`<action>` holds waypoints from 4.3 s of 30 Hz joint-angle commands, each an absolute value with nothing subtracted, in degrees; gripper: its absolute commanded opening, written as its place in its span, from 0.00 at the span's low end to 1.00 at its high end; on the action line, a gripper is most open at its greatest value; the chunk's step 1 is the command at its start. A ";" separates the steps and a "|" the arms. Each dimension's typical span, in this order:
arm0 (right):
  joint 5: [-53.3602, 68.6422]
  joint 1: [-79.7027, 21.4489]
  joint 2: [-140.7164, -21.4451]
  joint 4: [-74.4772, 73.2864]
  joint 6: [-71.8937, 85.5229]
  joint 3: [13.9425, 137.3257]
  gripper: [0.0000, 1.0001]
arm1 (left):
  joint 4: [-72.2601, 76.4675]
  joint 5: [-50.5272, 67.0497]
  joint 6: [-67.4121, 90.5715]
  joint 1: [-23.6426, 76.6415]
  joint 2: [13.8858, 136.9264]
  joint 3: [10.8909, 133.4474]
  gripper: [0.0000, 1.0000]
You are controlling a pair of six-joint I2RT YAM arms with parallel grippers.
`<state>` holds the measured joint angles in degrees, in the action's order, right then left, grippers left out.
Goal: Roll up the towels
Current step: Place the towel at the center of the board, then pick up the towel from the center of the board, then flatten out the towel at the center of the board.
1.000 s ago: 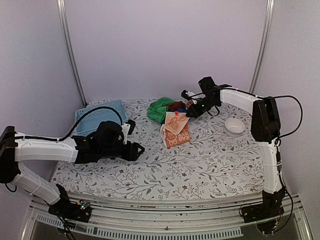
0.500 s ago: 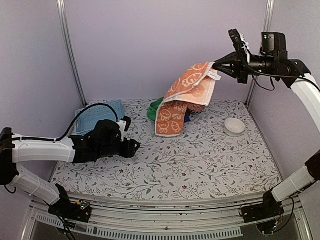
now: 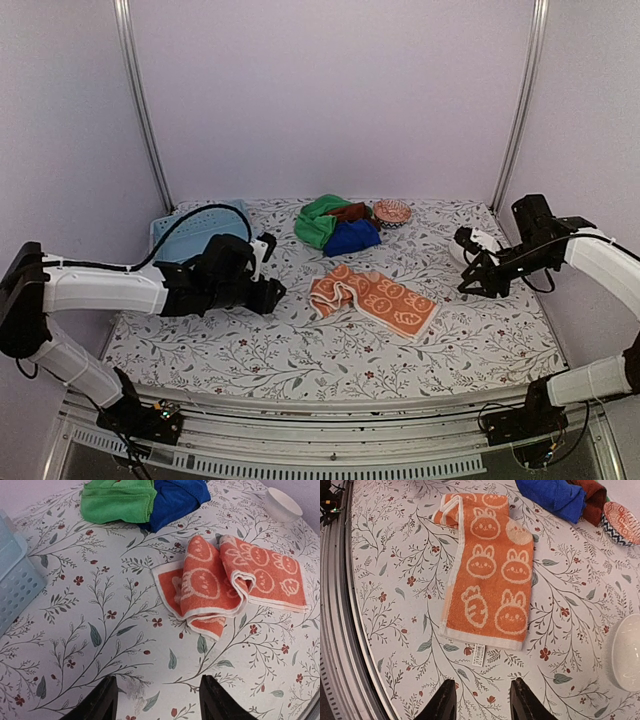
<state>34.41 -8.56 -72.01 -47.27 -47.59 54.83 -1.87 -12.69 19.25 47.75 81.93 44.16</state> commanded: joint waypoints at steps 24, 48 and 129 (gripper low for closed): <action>20.87 -29.62 -92.72 -33.69 -53.84 52.64 0.43 | -4.75 -6.88 18.64 47.02 83.91 46.02 0.59; 18.86 -30.52 -99.55 -34.45 -52.48 55.66 0.37 | -3.42 -6.88 19.07 46.91 84.37 43.92 0.59; 23.25 -0.09 -78.34 -35.65 -27.86 59.34 0.02 | -22.23 3.60 8.44 66.66 84.36 55.25 0.57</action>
